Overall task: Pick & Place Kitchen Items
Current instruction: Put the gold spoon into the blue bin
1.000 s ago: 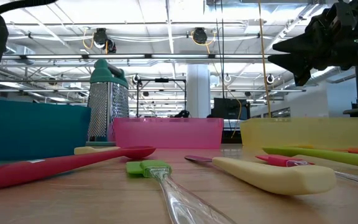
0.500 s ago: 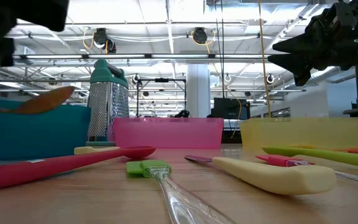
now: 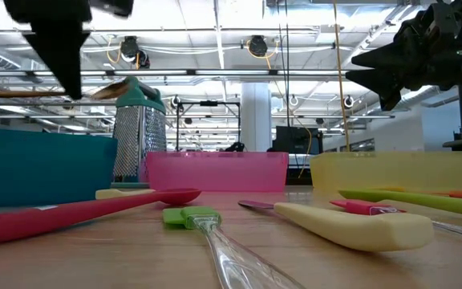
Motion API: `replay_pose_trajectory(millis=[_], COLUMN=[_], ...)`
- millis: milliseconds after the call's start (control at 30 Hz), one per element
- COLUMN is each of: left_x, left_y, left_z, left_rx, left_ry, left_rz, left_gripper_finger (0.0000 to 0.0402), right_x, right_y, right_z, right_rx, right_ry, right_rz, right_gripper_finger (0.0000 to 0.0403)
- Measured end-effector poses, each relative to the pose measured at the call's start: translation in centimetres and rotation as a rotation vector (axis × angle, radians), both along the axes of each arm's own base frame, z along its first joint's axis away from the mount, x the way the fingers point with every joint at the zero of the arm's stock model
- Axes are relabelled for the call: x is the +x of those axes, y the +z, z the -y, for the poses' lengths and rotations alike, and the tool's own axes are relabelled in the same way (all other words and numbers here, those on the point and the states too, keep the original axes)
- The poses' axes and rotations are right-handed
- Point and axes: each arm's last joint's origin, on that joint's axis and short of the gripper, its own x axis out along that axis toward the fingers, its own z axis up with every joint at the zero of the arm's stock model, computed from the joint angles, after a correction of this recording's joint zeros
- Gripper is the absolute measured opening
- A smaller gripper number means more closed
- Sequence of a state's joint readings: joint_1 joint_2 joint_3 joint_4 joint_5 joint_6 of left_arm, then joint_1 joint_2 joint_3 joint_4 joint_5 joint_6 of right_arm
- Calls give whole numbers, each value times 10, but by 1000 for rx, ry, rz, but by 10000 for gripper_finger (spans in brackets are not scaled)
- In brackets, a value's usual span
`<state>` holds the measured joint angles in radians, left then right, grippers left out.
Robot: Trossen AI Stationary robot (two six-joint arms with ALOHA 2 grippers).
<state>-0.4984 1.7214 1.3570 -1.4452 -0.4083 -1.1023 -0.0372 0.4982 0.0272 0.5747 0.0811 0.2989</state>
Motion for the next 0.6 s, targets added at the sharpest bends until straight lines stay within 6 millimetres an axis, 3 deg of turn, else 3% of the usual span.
replay_pose_trajectory(millis=[233,600], left_x=[-3,-13], left_y=[-24,-84], left_z=[-23,-41], left_rx=[-57,-194], left_ry=[17,-44], left_rz=[-151,-189], left_gripper_finger=[6,8], right_x=[0,1], right_y=[0,-2], right_z=[0,0], right_rx=[9,30], right_ry=[1,5], right_rz=[-3,-17], right_gripper_finger=[160,160])
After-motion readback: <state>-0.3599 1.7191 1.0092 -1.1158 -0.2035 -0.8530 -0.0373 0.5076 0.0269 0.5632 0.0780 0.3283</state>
